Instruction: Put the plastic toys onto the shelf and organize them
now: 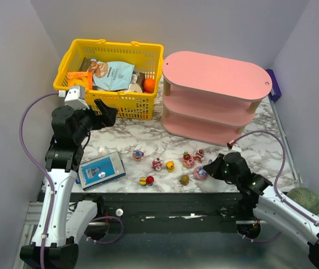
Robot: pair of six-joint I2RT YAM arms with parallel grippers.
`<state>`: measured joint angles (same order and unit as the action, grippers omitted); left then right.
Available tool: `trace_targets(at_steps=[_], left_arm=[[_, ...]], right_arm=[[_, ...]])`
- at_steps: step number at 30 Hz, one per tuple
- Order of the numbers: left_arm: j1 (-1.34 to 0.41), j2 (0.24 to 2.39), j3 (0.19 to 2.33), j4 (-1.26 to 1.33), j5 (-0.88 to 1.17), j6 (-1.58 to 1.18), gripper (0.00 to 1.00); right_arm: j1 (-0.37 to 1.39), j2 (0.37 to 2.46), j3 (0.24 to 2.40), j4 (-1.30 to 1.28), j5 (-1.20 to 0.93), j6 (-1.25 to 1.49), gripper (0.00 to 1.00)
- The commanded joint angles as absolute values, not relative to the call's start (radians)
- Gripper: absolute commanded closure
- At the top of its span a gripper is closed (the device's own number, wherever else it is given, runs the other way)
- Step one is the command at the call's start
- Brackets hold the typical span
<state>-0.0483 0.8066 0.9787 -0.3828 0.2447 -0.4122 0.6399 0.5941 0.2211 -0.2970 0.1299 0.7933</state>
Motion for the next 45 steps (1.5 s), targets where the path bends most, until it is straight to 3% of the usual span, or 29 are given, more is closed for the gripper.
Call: trace_targets(at_steps=[1,5,18,27,45], left_arm=[[-0.048,0.807,0.969,-0.367,0.268,-0.416,0.01],[-0.048,0.808,0.969,-0.368,0.268,-0.419,0.01],[-0.044,0.804,0.968,-0.365,0.281,-0.42,0.01],[-0.044,0.81,0.965,-0.354,0.305,-0.422,0.01],[-0.044,0.804,0.951,-0.325,0.368,-0.416,0.01]], right_arm=[[0.65,0.569,0.221,-0.267,0.143,0.778,0.92],[0.652,0.532,0.276,-0.324,0.138,0.735,0.99],[0.65,0.483,0.494,-0.449,0.173,0.563,0.99],[0.65,0.594,0.712,-0.422,0.32,0.35,0.99],[0.65,0.742,0.992,-0.403,0.25,0.135,0.99]])
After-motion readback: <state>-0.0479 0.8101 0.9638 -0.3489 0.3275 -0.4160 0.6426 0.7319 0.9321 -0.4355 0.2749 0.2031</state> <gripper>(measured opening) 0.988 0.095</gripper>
